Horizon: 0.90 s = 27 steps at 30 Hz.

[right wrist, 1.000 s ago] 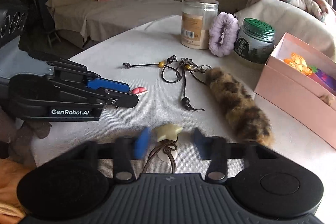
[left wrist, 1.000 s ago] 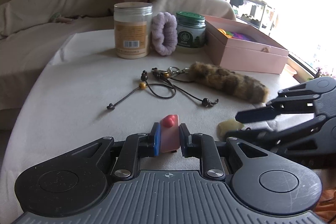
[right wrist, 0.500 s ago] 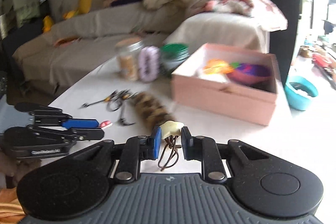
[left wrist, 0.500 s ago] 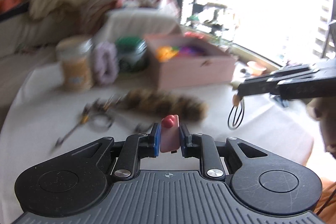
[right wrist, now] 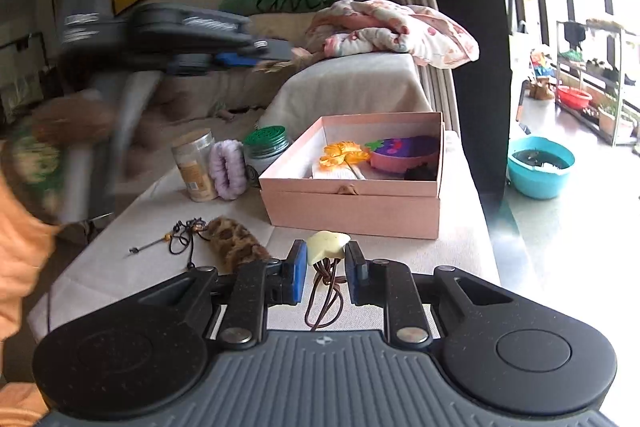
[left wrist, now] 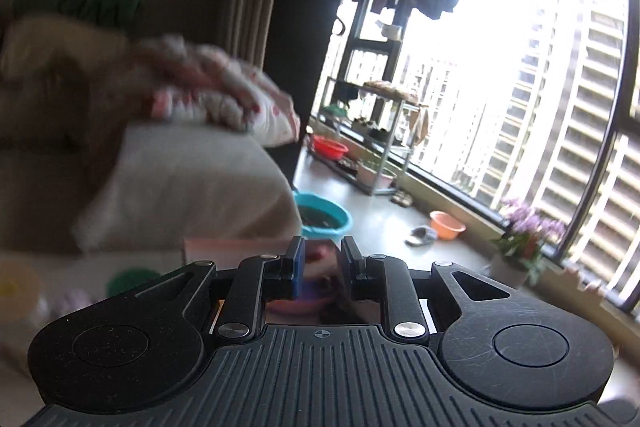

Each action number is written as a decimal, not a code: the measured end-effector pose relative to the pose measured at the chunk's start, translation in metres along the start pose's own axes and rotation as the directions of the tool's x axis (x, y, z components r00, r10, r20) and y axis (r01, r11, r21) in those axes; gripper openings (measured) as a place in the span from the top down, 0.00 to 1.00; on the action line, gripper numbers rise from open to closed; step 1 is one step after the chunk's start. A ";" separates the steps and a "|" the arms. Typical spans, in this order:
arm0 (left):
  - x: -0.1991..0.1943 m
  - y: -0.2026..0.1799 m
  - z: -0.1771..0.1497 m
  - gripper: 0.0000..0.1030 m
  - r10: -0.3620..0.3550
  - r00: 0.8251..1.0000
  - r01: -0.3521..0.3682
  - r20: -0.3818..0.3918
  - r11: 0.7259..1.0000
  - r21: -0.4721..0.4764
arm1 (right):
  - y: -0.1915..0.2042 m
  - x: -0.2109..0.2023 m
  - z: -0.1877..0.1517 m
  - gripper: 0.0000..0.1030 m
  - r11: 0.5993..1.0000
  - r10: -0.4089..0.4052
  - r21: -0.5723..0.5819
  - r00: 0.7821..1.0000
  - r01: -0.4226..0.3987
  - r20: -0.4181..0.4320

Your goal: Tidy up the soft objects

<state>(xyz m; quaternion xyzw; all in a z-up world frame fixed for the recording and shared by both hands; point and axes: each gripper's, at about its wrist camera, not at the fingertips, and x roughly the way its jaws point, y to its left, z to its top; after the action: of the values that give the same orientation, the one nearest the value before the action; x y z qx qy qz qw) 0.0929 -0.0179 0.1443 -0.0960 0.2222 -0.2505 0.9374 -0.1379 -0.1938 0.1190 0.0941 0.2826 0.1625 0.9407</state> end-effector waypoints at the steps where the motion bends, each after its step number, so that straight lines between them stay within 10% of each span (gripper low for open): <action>1: 0.002 0.008 -0.005 0.78 -0.009 1.000 0.007 -0.027 0.998 -0.062 | -0.001 -0.002 0.000 0.81 1.000 0.000 0.004 1.000 0.000 0.004; 6: -0.035 0.037 -0.032 0.78 0.084 0.996 -0.081 0.042 0.995 -0.063 | -0.003 -0.002 0.027 0.81 1.000 -0.007 -0.012 0.999 0.008 0.042; 12: -0.080 0.088 -0.048 0.78 0.261 0.962 -0.248 0.083 0.959 -0.139 | -0.009 0.036 0.139 0.81 0.999 -0.037 -0.020 0.989 0.040 0.140; 16: -0.090 0.124 -0.059 0.78 0.388 0.920 -0.367 0.065 0.906 -0.211 | -0.027 0.088 0.197 0.33 0.995 -0.071 0.069 0.997 0.068 0.042; 21: -0.099 0.147 -0.083 0.78 0.393 0.919 -0.381 0.004 0.893 -0.241 | -0.018 0.114 0.189 0.32 0.994 -0.074 0.079 0.997 0.074 -0.013; 27: -0.116 0.155 -0.110 0.78 0.396 0.918 -0.382 -0.009 0.879 -0.287 | 0.064 0.153 0.134 0.32 0.975 -0.061 -0.218 0.993 0.039 -0.096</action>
<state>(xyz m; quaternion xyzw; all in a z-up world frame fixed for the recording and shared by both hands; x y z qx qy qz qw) 0.0178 0.1665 0.0452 -0.1887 0.2470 -0.0204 0.9502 0.0413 -0.0906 0.1697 -0.0239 0.3133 0.1728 0.9335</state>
